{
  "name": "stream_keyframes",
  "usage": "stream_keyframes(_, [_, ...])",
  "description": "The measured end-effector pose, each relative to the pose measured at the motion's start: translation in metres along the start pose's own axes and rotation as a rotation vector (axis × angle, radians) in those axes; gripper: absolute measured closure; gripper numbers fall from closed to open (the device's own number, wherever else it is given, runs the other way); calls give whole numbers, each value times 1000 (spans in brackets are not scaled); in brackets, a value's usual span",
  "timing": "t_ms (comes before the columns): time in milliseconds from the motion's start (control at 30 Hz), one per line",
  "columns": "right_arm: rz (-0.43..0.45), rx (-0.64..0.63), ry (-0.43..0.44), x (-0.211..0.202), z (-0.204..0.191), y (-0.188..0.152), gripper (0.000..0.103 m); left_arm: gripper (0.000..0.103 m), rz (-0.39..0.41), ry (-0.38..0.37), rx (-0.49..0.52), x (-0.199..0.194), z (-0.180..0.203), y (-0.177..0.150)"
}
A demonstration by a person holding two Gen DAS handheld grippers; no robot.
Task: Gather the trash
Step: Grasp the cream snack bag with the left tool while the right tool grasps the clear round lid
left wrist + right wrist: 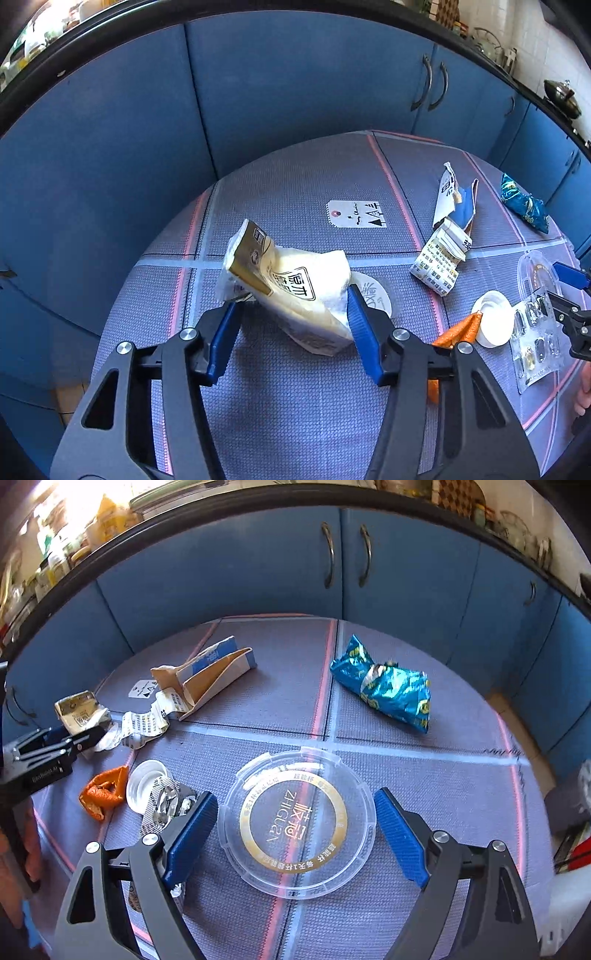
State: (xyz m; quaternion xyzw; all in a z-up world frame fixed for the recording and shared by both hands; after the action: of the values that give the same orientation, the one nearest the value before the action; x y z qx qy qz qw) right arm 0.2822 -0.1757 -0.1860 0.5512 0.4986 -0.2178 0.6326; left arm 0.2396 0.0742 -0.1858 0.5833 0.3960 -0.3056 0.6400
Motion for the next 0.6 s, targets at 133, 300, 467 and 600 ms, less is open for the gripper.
stream_keyframes(133, [-24,-104,-78,3,-15,-9,16,48,9,1,-1,0,1,-1])
stream_keyframes(300, [3,-68,-86,3,-15,-10,18,55,35,4,1,-3,1,-5])
stream_keyframes(467, [23,-73,-99,-8,-17,-16,19,64,24,-26,-22,-9,-2,-8])
stream_keyframes(600, [45,-75,-110,-24,-12,-14,19,65,33,-51,-34,-23,2,-8])
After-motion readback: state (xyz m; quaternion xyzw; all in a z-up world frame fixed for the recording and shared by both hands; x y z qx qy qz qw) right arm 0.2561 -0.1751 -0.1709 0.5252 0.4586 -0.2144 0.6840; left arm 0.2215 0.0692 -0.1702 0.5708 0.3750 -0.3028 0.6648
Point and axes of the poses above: each gripper's, at about its wrist camera, not at the fingertips, and x roughly the way its jaws point, z to its right, y to its top, the point moved 6 cm from there along x, roughly the way its jaws point, and after that the axes turned 6 degrees about -z, right-handed, at the moved point
